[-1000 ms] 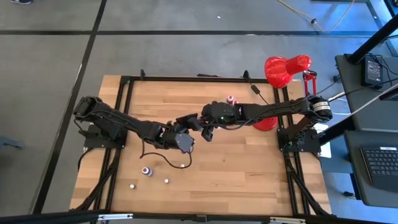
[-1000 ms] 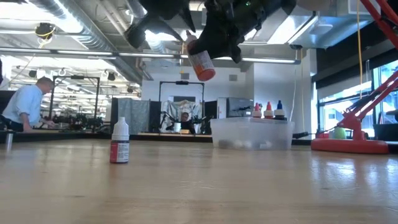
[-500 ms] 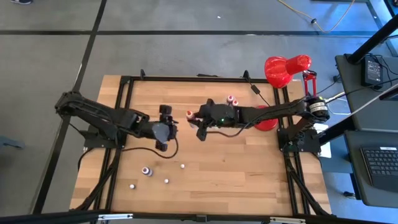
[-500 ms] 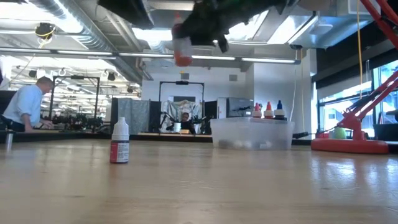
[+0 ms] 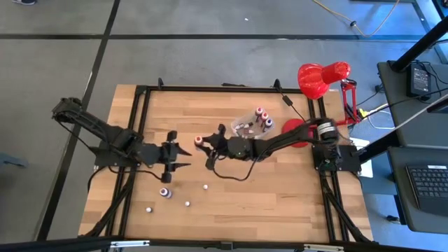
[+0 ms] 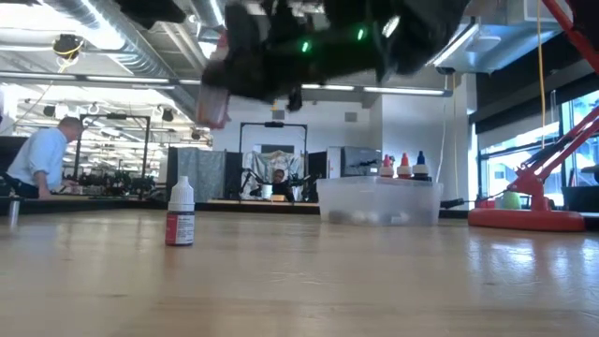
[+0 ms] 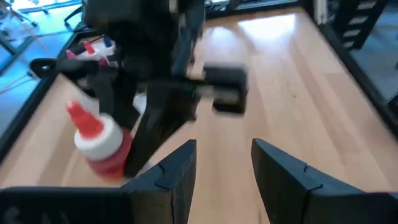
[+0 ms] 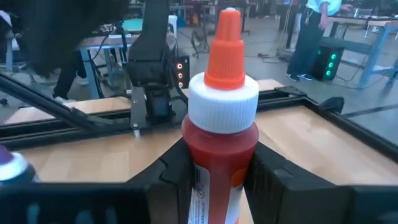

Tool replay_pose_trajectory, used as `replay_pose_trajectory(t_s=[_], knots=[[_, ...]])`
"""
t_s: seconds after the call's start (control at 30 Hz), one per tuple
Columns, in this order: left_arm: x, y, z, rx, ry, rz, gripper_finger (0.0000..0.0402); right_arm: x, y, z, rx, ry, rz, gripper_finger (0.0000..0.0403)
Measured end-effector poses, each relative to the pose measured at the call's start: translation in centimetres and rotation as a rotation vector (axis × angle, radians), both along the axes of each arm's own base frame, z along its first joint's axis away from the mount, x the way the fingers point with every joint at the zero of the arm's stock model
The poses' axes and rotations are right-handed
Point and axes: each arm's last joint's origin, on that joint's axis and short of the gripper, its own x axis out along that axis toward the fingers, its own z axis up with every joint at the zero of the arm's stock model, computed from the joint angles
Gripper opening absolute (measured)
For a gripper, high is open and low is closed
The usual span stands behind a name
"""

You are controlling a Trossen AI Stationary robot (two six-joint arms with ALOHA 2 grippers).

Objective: Pick & Place food coloring
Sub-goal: Put the big orange food coloring bottle in the transparent bin

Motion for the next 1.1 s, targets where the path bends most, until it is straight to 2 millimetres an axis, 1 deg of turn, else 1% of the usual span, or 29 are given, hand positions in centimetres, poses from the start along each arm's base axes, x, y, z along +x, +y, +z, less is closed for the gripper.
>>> replay_pose_trajectory(t_s=[0.1,0.23,0.37,0.6,0.8,1.0,1.1], knots=[[-0.6,-0.3,-0.7,-0.022,-0.013,0.001,0.0148,0.6,-0.1,-2.5,-0.001,0.001,-0.003,0.0114],[-0.8,-0.5,-1.1,-0.021,-0.011,0.014,0.0150,0.9,-0.5,-5.4,0.009,0.049,-0.014,0.0114],[-0.7,-0.6,-1.2,-0.013,-0.008,0.022,0.0152,1.0,-0.7,-7.3,0.037,0.086,-0.025,0.0114],[-0.7,-0.3,-1.1,0.091,-0.029,0.081,0.0148,1.1,-1.8,-8.6,0.009,0.129,-0.046,0.0114],[-0.7,-0.2,-1.1,0.111,-0.036,0.108,0.0152,1.1,-2.6,-8.5,0.015,0.125,-0.063,0.0114],[-0.7,-0.2,-1.1,0.129,-0.029,0.101,0.0149,1.1,-2.8,-8.5,0.013,0.126,-0.066,0.0114],[-0.7,-0.2,-1.1,0.129,-0.029,0.101,0.0148,1.1,-2.9,-8.5,0.012,0.127,-0.068,0.0121]])
